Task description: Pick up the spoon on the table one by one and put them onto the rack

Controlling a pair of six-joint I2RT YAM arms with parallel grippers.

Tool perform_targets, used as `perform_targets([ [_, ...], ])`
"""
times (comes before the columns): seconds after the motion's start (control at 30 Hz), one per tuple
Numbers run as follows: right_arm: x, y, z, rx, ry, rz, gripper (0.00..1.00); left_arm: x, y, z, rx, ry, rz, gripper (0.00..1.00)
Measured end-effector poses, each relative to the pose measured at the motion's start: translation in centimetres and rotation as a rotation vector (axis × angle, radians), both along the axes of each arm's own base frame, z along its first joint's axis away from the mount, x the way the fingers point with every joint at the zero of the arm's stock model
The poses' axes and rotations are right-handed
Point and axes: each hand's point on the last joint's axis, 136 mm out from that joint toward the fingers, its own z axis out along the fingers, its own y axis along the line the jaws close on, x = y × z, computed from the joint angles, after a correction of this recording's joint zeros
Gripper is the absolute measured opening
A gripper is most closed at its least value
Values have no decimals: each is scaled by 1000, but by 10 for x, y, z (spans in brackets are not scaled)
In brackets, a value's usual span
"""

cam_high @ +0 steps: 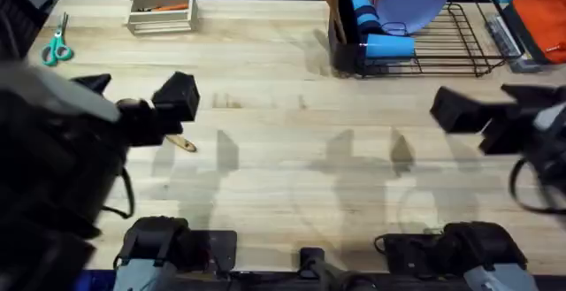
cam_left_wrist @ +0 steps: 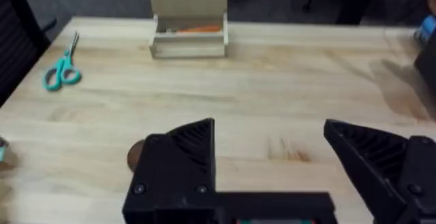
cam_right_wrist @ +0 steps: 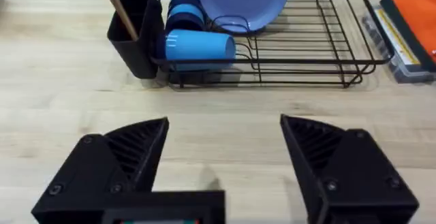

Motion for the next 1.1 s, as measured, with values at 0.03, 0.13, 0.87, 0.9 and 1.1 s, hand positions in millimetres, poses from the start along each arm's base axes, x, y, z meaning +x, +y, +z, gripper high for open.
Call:
perform_targets([
  [0.03, 2, 0, 6, 0, 20, 0, 996, 0, 0, 4, 1, 30, 1, 993],
  [0.13, 10, 0, 23, 0, 92, 0, 997, 2, 0, 16, 2, 112, 3, 993],
  [0.87, 73, 8, 31, 27, 419, 41, 996, 42, 7, 16, -9, 414, 54, 993],
  [0.9, 73, 9, 31, 28, 419, 42, 996, 42, 10, 15, -24, 415, 86, 993],
  [1.1, 73, 9, 32, 29, 417, 45, 996, 45, 31, -10, -141, 496, 270, 993],
])
